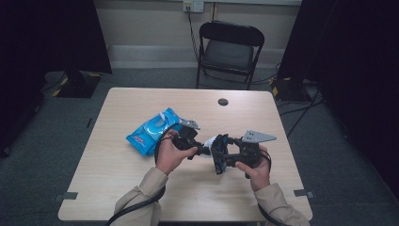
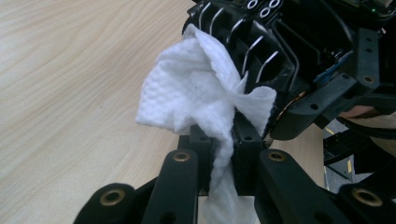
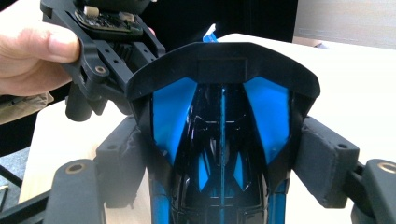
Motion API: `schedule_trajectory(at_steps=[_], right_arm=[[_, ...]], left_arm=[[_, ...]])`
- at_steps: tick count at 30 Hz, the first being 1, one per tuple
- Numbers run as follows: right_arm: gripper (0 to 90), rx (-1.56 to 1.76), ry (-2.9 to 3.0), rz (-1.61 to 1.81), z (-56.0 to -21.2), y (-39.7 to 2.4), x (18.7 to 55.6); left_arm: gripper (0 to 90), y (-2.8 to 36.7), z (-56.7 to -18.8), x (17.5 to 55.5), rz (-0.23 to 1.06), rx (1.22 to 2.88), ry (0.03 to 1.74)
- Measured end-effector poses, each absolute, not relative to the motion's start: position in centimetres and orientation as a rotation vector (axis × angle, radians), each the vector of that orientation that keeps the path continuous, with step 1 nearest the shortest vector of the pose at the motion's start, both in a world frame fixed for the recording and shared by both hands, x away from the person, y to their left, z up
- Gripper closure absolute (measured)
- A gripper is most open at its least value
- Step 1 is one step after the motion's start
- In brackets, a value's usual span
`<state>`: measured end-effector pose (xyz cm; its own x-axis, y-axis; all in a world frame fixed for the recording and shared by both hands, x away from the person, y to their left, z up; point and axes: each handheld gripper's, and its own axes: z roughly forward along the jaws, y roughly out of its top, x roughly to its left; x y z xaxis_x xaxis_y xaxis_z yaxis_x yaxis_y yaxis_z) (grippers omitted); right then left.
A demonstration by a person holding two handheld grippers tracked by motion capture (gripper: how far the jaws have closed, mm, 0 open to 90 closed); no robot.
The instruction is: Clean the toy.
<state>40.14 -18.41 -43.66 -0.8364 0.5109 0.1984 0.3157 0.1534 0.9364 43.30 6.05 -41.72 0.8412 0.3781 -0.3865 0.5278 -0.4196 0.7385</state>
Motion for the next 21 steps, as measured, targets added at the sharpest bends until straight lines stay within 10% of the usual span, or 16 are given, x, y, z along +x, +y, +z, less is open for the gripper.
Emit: schedule_trajectory(at_steps=[21], right_arm=[[25.3,0.822,2.223,1.798,-43.3,-18.8,40.2]], left_arm=[[82.0,4.7,-45.0,42.4,-0.268,2.107,0.666]])
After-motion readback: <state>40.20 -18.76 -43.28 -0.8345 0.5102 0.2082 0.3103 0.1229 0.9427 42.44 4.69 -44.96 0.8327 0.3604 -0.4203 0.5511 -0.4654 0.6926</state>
